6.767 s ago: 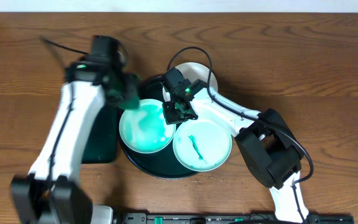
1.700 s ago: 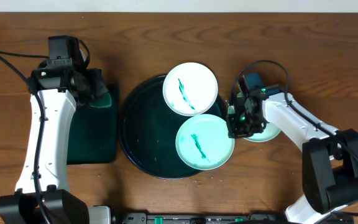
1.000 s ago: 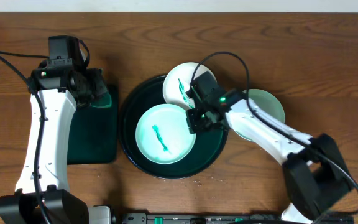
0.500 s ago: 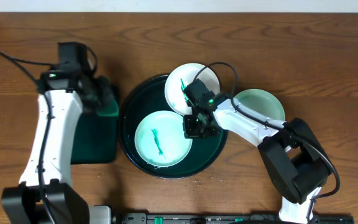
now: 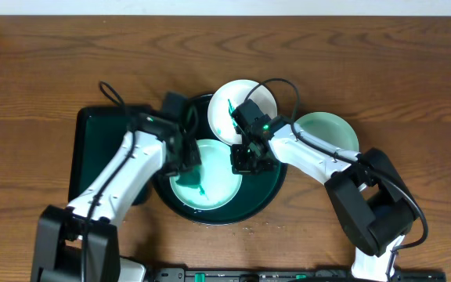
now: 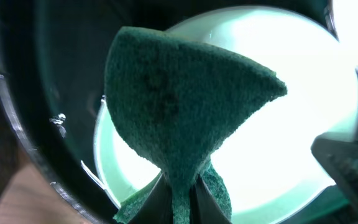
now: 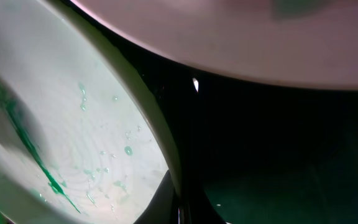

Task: Clean dirty plates on tray and stack at the side
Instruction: 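Scrub the lower plate with the sponge held in the left gripper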

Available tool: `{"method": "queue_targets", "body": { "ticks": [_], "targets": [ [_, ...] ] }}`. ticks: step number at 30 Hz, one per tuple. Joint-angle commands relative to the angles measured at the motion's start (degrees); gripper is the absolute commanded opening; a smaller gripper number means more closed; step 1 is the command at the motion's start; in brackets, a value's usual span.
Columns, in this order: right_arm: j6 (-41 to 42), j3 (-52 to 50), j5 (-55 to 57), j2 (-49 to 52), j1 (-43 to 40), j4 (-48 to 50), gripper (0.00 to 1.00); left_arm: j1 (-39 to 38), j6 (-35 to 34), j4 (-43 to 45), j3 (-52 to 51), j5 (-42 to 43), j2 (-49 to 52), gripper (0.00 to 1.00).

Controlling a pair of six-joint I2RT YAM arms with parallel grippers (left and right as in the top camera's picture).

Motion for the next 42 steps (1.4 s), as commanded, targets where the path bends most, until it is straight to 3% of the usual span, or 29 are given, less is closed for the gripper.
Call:
{"method": "queue_targets", "body": {
  "ticks": [1,10,16,19,23,31,34,38,42],
  "targets": [
    [1.05,0.42,1.42,2.01,-0.42,0.46,0.01,-2.12,-5.09,2.34,-3.72,-3.91,0.44,0.07],
    [1.05,0.42,1.42,2.01,-0.39,0.61,0.01,-3.28,-5.20,8.11,-9.64,-5.84,0.46,0.08],
    [1.01,0.42,1.38,2.01,-0.37,0.46,0.01,-5.33,8.90,14.82,-10.05,11.76,0.46,0.07],
    [1.03,0.42,1.38,2.01,-0.37,0.68,0.01,-5.57,12.55,17.59,-10.05,14.47,0.46,0.07],
    [1.03,0.42,1.16,2.01,-0.37,0.48,0.01,-5.01,12.55,19.71,-10.05,8.48,0.46,0.07],
    [0.61,0.42,0.96,2.01,-0.48,0.57,0.01,-2.54,3.26,15.50,-10.08,-17.42,0.46,0.07],
    [0.61,0.42,0.81,2.01,-0.48,0.46,0.01,-2.34,0.24,11.54,-10.08,-18.91,0.46,0.07],
    [0.59,0.42,0.81,2.01,-0.48,0.74,0.01,-2.47,-0.02,7.06,-10.08,-12.96,0.46,0.07],
    [0.57,0.42,0.79,2.01,-0.48,0.17,0.01,-2.47,7.72,6.54,-10.08,4.39,0.46,0.07]
  ]
}}
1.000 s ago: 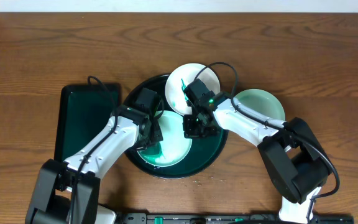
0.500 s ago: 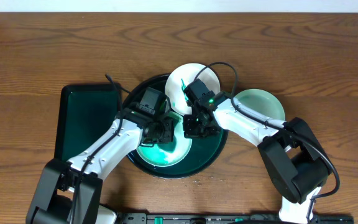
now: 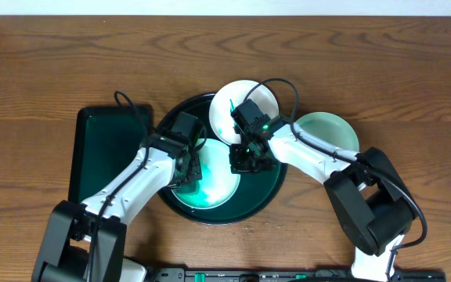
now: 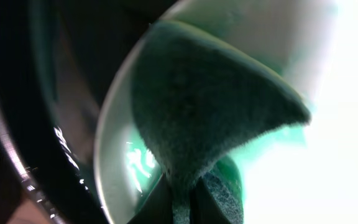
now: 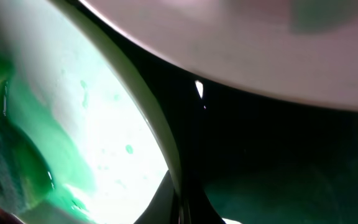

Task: Clean dirty plates on tray and stack at the side
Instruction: 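Scrub the lower plate with the sponge held in the left gripper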

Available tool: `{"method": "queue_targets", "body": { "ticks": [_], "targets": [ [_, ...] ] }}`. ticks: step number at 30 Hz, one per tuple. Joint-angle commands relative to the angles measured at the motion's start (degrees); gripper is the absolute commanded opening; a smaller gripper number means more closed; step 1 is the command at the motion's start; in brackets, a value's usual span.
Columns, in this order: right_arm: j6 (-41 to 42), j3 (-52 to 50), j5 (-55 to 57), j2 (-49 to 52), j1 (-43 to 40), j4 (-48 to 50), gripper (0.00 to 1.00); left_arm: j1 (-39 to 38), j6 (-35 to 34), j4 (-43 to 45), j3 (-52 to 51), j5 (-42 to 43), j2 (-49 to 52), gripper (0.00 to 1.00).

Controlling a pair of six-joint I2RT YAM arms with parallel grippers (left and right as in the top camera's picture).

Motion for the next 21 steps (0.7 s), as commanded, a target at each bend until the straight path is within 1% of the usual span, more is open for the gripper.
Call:
{"method": "queue_targets", "body": {
  "ticks": [1,3,4,5,9,14,18,21],
  "targets": [
    [0.55,0.31,1.64,1.77,-0.48,-0.39,0.01,0.46,8.46,-1.70,-1.11,17.51,0.48,0.07],
    [0.55,0.31,1.64,1.77,-0.48,-0.02,0.01,0.46,13.46,-0.96,-1.11,26.16,0.48,0.07],
    [0.57,0.31,1.64,1.77,-0.48,0.02,0.01,0.46,15.41,-0.61,-1.11,29.49,0.46,0.07],
    [0.57,0.31,1.57,1.77,-0.48,-0.02,0.01,0.48,16.33,-0.28,-1.11,31.08,0.48,0.07],
    [0.11,0.31,1.03,1.77,-0.48,-0.24,0.01,0.48,16.48,2.58,-1.11,30.23,0.46,0.07],
    [0.13,0.31,1.03,1.77,-0.50,-0.24,0.01,0.48,16.41,7.50,-1.11,22.27,0.48,0.07],
    [0.13,0.31,1.03,1.77,-0.50,-0.35,0.01,0.48,16.17,9.53,-1.11,11.23,0.48,0.07],
    [0.13,0.31,1.01,1.77,-0.76,-0.26,0.01,0.48,14.73,9.81,-1.11,1.05,0.48,0.07]
  ]
}}
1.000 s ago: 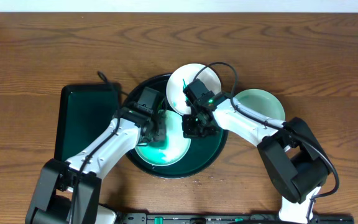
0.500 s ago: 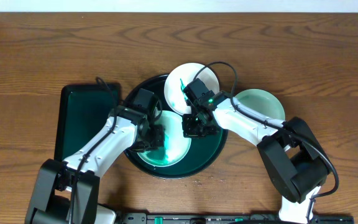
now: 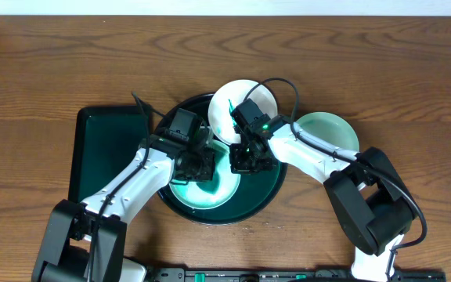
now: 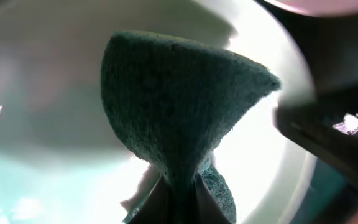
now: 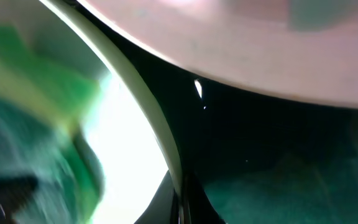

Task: Clean dirty plates on tray and stack at the side
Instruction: 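Scrub the lower plate with the sponge held in the left gripper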

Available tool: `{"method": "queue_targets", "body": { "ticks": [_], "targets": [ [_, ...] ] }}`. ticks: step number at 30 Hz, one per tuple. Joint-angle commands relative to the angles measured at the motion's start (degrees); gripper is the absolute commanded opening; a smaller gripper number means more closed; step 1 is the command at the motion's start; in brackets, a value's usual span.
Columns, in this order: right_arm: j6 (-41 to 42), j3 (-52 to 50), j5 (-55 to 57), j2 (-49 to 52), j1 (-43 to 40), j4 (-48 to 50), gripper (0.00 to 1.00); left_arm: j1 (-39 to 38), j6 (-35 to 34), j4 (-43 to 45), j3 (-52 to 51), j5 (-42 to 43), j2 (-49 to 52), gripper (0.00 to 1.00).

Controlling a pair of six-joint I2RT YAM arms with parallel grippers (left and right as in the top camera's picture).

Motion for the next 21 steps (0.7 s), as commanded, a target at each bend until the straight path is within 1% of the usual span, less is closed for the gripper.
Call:
{"method": "queue_targets", "body": {
  "ticks": [1,4,5,7,9,11,13,16,18,19,21],
  "targets": [
    [0.15,0.11,1.16,1.62,-0.87,-0.11,0.01,0.07,-1.27,-0.02,-0.33,-16.81,0.46,0.07],
    [0.15,0.11,0.96,1.62,-0.94,-0.42,0.01,0.07,-7.32,-2.01,-0.33,-26.49,0.46,0.07],
    [0.15,0.11,0.96,1.62,-0.96,-0.52,0.01,0.07,-9.46,-2.99,-0.33,-28.26,0.46,0.07],
    [0.15,0.11,0.96,1.62,-1.14,-0.57,0.01,0.07,-12.68,-5.31,-0.33,-28.96,0.46,0.07],
    [0.15,0.11,0.96,1.62,-1.16,-0.55,0.01,0.04,-14.53,-8.02,-0.33,-27.10,0.46,0.07],
    [0.15,0.11,0.92,1.62,-1.18,-0.57,0.01,0.07,-14.47,-10.38,-0.33,-21.68,0.46,0.07],
    [0.15,0.11,0.94,1.62,-1.16,-0.59,0.01,0.04,-14.38,-11.89,-0.33,-14.21,0.46,0.07],
    [0.15,0.11,0.92,1.62,-1.16,-0.57,0.01,0.04,-10.45,-11.87,-0.33,2.58,0.46,0.07],
    [0.15,0.11,0.92,1.62,-1.16,-0.57,0.01,0.07,-8.20,-10.95,-0.33,10.58,0.46,0.07],
    [0.15,0.11,0.92,1.62,-1.16,-0.57,0.01,0.07,-7.96,-10.49,-0.33,13.14,0.46,0.07],
    [0.15,0.11,0.48,1.62,-1.18,-0.59,0.01,0.07,-8.22,-9.57,-0.33,14.58,0.46,0.07]
  ]
}}
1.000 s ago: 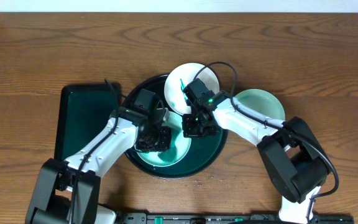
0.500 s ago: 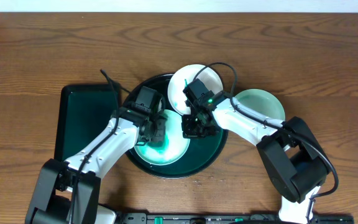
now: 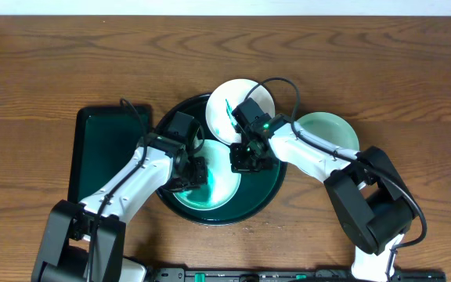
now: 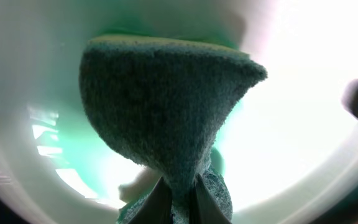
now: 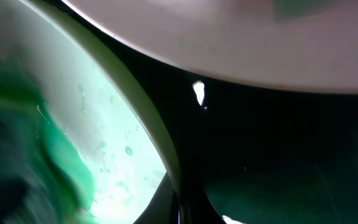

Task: Clean dirty plates on tray and stack at the side
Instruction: 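Scrub the lower plate with the sponge held in the left gripper, then return the sponge to the small black tray with the left gripper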

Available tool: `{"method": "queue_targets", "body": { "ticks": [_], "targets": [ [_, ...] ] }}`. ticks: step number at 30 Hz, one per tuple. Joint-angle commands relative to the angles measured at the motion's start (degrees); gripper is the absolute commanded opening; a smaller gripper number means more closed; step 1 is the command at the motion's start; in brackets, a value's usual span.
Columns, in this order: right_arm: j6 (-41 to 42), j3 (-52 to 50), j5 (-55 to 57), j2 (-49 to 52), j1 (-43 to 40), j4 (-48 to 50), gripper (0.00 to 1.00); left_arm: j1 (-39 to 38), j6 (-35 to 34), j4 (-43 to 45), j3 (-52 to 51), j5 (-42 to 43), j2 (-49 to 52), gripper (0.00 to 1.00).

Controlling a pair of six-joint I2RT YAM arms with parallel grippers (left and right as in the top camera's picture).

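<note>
A pale green plate [image 3: 214, 186] smeared with green lies in the round dark tray [image 3: 266, 196]. My left gripper [image 3: 196, 174] is shut on a dark green sponge [image 4: 166, 118] pressed onto the plate's left part. The sponge shows blurred at the left of the right wrist view [image 5: 11, 155]. My right gripper [image 3: 245, 160] is shut on the plate's right rim [image 5: 166, 162]. A white plate [image 3: 245, 102] with a green streak leans on the tray's far edge. Another pale green plate [image 3: 331, 133] sits on the table to the right of the tray.
A dark green rectangular tray [image 3: 104, 153] lies at the left, next to the round tray. The wooden table [image 3: 382, 70] surrounds everything. The right arm's cable [image 3: 288, 86] arches over the white plate.
The left gripper with the sponge has shifted slightly down and left on the plate. Green smear covers more of the plate's lower left. The right gripper keeps its hold on the rim.
The sponge first hovered at the plate's left edge, which carried one thin green streak. Then it sat on the plate and green smear spread. Later it was nearer the plate's upper middle, and now it is back toward the left, the right gripper holding the rim throughout.
</note>
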Motion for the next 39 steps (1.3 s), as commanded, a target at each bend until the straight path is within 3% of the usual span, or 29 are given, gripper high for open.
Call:
{"method": "queue_targets", "body": {
  "ticks": [1,5,12,15,19,21,25,28,30,35,39],
  "targets": [
    [0.20,0.04,0.96,1.51,-0.61,-0.70,0.01,-0.42,2.01,0.94,-0.96,13.09,0.48,0.07],
    [0.20,0.04,0.76,1.51,-0.81,-0.72,0.01,-0.42,1.73,5.60,-0.96,7.30,0.48,0.07],
    [0.17,0.04,0.37,1.51,-1.14,-0.94,0.01,-0.42,-3.41,10.12,-0.96,-21.64,0.48,0.07],
    [0.17,0.04,0.37,1.51,-1.14,-0.92,0.01,-0.42,-3.45,8.17,-0.96,-25.94,0.48,0.07],
    [0.20,0.04,0.37,1.51,-1.14,-0.87,0.01,-0.44,-6.51,1.25,-0.96,-24.96,0.48,0.07],
    [0.20,0.04,0.37,1.51,-1.14,-0.90,0.01,-0.42,-6.40,-2.64,-0.96,-20.33,0.48,0.07],
    [0.20,0.04,0.37,1.51,-1.14,-0.87,0.01,-0.44,-1.40,-6.10,-0.96,-3.39,0.48,0.07],
    [0.20,0.04,0.37,1.51,-1.14,-0.70,0.01,-0.42,5.66,-3.80,-0.96,11.80,0.48,0.07],
    [0.20,0.04,0.37,1.51,-1.14,-0.70,0.01,-0.42,7.34,-0.57,-0.96,17.40,0.48,0.07],
    [0.20,0.04,0.37,1.51,-1.14,-0.72,0.01,-0.35,7.39,10.58,-0.96,14.97,0.48,0.07],
    [0.17,0.04,0.37,1.51,-1.14,-0.74,0.01,-0.37,7.37,14.25,-0.96,-2.08,0.48,0.07]
  ]
}}
